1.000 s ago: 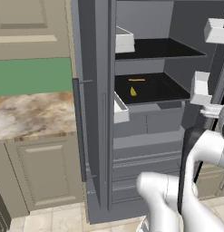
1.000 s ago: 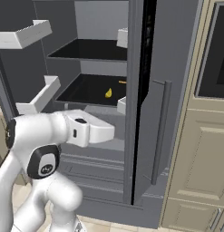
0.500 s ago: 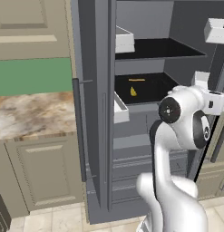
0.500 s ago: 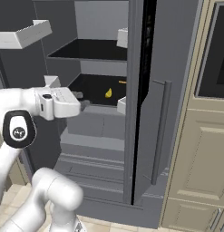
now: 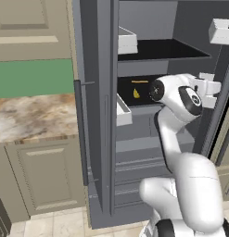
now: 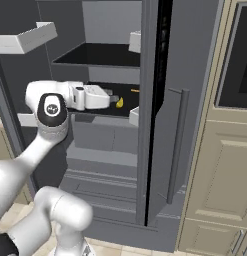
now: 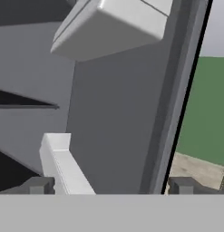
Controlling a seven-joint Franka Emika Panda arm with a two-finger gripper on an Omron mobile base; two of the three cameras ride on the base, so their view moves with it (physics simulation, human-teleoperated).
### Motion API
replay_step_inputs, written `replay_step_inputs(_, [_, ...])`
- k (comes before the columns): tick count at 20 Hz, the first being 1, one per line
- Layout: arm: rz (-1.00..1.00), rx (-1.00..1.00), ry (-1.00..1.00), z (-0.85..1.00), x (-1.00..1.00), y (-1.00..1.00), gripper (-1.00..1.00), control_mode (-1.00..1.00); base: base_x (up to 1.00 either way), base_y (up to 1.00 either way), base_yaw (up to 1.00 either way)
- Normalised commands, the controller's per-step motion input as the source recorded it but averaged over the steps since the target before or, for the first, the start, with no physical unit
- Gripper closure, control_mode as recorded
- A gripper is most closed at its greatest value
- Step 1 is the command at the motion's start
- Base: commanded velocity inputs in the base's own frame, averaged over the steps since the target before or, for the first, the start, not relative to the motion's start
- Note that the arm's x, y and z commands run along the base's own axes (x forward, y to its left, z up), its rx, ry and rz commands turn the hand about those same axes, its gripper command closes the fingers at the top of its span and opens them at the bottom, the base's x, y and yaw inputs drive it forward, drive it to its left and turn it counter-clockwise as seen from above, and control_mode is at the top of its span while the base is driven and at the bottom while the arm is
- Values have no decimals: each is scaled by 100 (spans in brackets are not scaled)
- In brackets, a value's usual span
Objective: Take the lemon wedge from the fridge and place it on the plate with fish on the dining counter.
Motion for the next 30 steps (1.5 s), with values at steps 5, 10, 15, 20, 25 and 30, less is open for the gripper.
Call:
replay_step_inputs(5, [-22,0,16,-18,30,-88,-100,-100,0,0,0])
replay_step_inputs(10, [-32,1,14,-4,-16,-100,-100,-100,0,0,0])
replay_step_inputs(15, [-27,10,2,0,-88,-100,-100,-100,0,0,0])
replay_step_inputs(20, [-12,17,0,5,-100,-79,-100,-100,0,0,0])
replay_step_inputs(25, [17,5,0,0,-47,100,-100,-100,0,0,0])
replay_step_inputs(30, [35,18,7,0,-6,100,-100,-100,0,0,0])
